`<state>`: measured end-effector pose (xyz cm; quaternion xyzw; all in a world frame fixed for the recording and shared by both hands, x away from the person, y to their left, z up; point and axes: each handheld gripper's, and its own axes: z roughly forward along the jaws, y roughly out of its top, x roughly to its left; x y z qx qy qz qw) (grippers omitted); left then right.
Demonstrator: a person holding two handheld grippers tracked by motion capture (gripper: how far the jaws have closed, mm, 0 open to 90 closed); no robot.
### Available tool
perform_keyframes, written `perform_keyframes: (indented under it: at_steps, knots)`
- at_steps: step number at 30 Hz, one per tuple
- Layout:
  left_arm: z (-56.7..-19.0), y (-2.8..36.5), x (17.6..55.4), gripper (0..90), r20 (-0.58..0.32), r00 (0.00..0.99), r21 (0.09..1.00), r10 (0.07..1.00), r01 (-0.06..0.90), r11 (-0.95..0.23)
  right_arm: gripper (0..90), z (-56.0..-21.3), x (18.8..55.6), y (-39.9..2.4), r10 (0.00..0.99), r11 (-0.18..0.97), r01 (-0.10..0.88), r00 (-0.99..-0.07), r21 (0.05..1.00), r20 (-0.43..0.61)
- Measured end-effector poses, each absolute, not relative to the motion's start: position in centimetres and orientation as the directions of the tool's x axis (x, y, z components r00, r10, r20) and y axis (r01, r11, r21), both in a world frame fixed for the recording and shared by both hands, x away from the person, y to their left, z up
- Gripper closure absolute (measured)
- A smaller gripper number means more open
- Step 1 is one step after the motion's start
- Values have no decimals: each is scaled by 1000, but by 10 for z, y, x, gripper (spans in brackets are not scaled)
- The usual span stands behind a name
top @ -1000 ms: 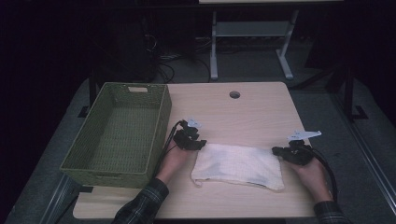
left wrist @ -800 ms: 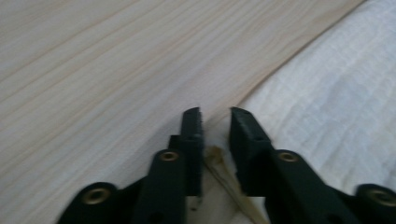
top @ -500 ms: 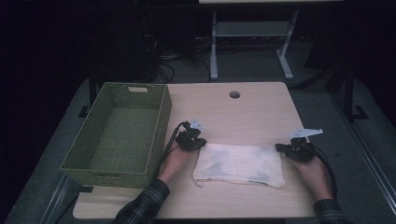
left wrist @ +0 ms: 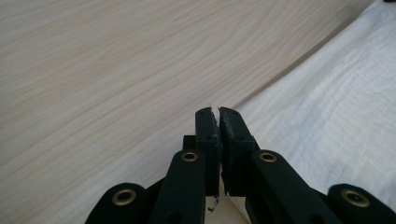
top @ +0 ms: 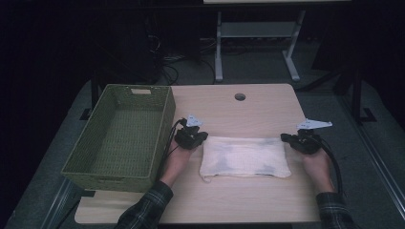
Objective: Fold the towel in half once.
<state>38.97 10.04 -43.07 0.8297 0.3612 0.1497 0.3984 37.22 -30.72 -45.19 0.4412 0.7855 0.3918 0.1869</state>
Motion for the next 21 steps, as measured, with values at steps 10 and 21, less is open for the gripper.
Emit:
perform_keyframes:
  at_steps: [10,21]
  knots:
    - [-422,105,380,865,-41,713,779,700,462,-424,885,-441,359,-314,823,259,521,-560,813,97]
    - [-419,107,368,864,-40,742,778,669,443,-445,885,-442,339,-316,805,282,516,-585,809,92]
